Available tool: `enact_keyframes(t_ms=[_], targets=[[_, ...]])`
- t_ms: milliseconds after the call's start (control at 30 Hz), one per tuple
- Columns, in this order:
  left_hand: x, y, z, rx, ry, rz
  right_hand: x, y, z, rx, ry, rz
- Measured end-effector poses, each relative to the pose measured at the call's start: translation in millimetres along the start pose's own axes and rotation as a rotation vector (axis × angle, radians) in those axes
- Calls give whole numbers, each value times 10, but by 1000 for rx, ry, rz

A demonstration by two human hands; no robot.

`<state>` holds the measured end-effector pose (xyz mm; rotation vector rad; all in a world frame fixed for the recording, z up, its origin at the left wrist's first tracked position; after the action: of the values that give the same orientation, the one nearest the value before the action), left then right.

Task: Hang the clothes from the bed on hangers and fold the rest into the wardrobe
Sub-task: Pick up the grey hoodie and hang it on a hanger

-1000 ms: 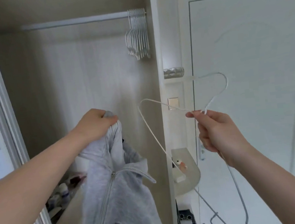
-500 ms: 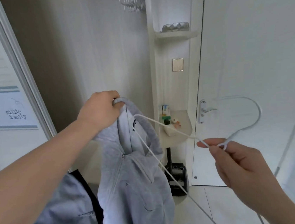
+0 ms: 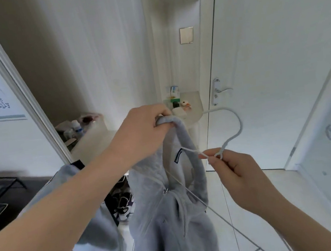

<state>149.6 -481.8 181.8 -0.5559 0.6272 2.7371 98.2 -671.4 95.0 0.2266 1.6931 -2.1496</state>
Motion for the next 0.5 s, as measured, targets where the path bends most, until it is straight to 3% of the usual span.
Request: enact_keyframes(t_ms=[133,367,500], targets=[[181,60,-217,171,-77,34,94,300,-232,-50,-39,-88],[322,-50,-327,186,-166,74,191,200,-1,-159,-111,-49],[506,172,-448,303,-249,12,275,396,-503,-65,-184,-124]])
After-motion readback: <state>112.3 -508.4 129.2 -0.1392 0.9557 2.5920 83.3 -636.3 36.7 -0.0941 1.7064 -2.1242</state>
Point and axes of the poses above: each hand's wrist, its own x-axis away from the middle knuckle, its own z-axis out of the back of the hand, y = z × x, the point moved 7 cm from there along -x, towards the middle knuckle, and after that the axes turned 8 degrees about -x, right-handed, at the moved point
